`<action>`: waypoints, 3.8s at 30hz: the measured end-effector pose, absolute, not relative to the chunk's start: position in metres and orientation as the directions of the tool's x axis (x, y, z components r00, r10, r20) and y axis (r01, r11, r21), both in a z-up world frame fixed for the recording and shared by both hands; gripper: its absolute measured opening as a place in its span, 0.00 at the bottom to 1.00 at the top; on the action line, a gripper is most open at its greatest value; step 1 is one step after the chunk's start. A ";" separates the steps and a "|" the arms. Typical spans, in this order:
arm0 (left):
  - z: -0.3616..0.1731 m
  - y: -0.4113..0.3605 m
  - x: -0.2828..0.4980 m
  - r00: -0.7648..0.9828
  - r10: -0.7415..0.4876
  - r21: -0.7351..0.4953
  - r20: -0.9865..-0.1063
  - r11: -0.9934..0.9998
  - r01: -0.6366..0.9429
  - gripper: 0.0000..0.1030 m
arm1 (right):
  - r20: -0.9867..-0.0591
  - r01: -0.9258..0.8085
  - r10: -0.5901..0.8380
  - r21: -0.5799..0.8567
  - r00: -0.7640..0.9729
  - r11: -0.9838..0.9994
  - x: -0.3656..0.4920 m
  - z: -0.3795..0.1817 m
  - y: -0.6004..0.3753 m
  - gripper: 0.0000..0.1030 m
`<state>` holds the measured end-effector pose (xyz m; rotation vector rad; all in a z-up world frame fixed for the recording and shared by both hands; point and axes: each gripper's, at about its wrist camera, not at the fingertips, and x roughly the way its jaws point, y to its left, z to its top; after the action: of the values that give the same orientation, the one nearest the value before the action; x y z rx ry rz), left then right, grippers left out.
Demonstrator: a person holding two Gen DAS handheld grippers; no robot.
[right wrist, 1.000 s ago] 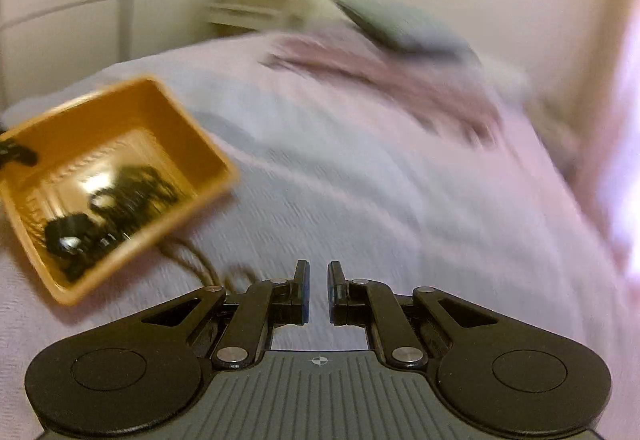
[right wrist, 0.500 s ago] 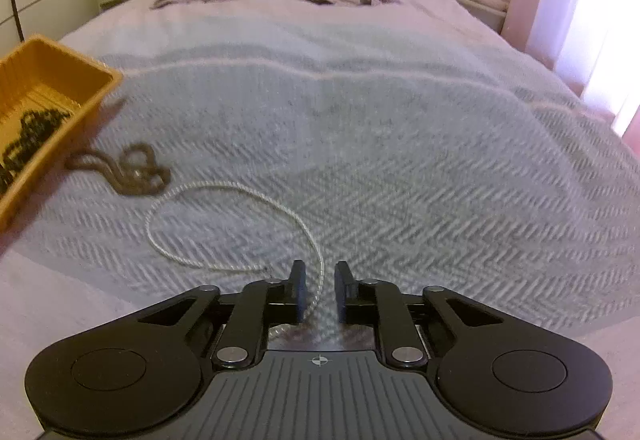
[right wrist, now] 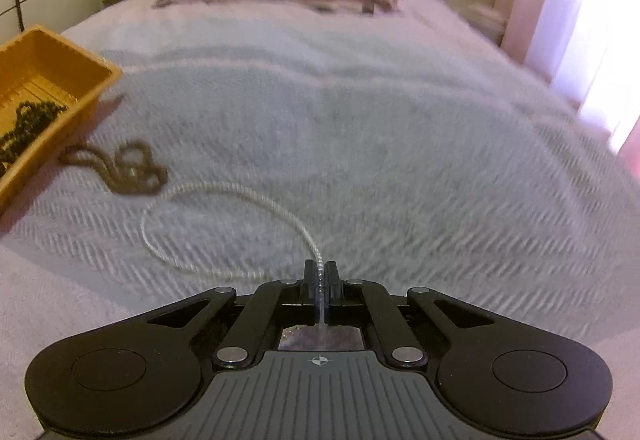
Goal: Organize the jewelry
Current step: 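Lift the white pearl strand with the right gripper and drop it into the orange tray, then move the open right gripper to the brown bead bracelet and close on it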
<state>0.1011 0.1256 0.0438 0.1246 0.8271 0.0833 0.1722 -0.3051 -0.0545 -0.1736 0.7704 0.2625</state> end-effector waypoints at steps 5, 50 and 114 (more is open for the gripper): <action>0.043 0.126 0.100 0.674 0.119 0.138 -0.729 0.990 -0.026 0.05 | -0.627 -0.331 0.193 -0.111 0.755 0.937 0.166 -0.012 -0.291 0.02; 0.041 0.133 0.098 0.675 0.099 0.105 -0.731 0.994 -0.032 0.06 | -0.481 -0.853 0.720 -0.126 0.499 0.507 0.190 0.094 -0.016 0.02; 0.035 0.133 0.102 0.658 0.122 0.122 -0.743 0.992 -0.046 0.04 | -0.729 -0.533 0.329 -0.058 0.600 0.844 0.234 -0.085 -0.171 0.06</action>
<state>0.1018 0.1333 0.0348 0.0951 0.8479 0.0949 0.2341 -0.1709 -0.0849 -0.2828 0.7802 0.5072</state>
